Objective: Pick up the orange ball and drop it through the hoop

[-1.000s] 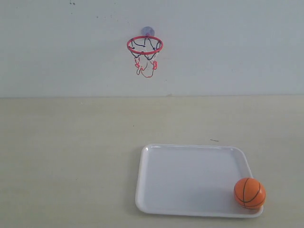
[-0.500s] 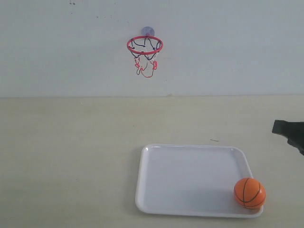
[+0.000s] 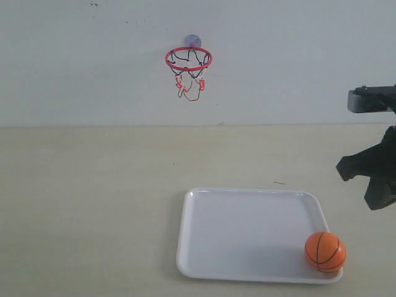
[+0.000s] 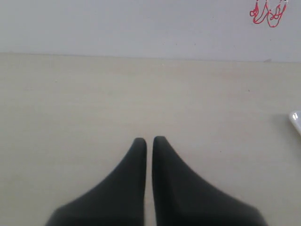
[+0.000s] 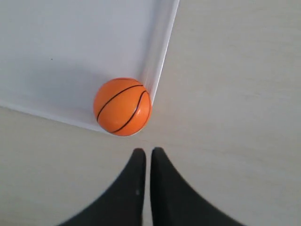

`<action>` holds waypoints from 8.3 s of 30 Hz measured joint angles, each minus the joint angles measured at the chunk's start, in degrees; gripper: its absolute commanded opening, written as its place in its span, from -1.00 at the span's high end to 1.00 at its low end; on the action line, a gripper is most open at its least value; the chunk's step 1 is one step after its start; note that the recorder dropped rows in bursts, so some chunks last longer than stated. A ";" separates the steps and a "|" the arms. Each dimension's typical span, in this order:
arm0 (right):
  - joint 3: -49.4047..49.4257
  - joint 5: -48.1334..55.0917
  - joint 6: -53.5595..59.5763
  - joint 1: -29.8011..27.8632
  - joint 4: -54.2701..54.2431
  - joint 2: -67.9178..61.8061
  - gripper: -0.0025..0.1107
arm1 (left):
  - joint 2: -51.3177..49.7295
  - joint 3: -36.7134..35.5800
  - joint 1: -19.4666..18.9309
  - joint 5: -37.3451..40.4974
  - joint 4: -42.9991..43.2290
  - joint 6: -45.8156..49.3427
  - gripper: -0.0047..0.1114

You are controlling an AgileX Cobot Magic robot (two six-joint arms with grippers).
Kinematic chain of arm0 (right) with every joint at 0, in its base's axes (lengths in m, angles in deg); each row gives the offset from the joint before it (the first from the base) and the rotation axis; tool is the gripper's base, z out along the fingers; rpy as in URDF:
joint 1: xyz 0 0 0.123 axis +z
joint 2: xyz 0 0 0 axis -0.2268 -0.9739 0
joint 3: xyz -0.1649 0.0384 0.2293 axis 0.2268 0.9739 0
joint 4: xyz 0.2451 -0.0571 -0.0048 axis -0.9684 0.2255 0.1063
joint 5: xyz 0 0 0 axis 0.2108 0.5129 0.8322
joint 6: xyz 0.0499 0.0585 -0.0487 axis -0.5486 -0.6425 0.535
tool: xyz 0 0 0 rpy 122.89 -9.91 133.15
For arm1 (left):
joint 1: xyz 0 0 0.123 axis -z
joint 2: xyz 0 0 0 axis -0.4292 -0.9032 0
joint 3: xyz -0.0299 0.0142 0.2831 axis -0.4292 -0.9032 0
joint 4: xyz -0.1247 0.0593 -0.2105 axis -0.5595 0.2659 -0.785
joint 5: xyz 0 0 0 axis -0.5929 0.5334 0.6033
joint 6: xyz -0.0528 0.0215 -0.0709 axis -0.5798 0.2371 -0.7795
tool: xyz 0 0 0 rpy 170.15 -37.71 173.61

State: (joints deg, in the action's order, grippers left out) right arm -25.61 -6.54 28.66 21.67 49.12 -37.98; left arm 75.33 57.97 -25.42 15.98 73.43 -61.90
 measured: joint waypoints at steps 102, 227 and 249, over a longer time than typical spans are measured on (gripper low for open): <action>-0.13 -21.88 74.85 0.00 -83.95 -13.30 0.96 | 0.00 0.00 0.00 0.00 0.00 0.00 0.85; 22.75 2.21 66.00 -8.26 -63.60 21.51 0.96 | 0.00 0.00 0.00 0.00 0.00 0.00 0.85; 44.42 -36.42 64.92 -8.26 -66.35 58.75 0.96 | 0.00 0.00 0.00 0.00 0.00 0.00 0.85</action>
State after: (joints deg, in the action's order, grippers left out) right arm 18.81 -42.97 93.58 13.42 -17.22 20.77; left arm 75.33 57.97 -25.42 15.98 73.43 -61.90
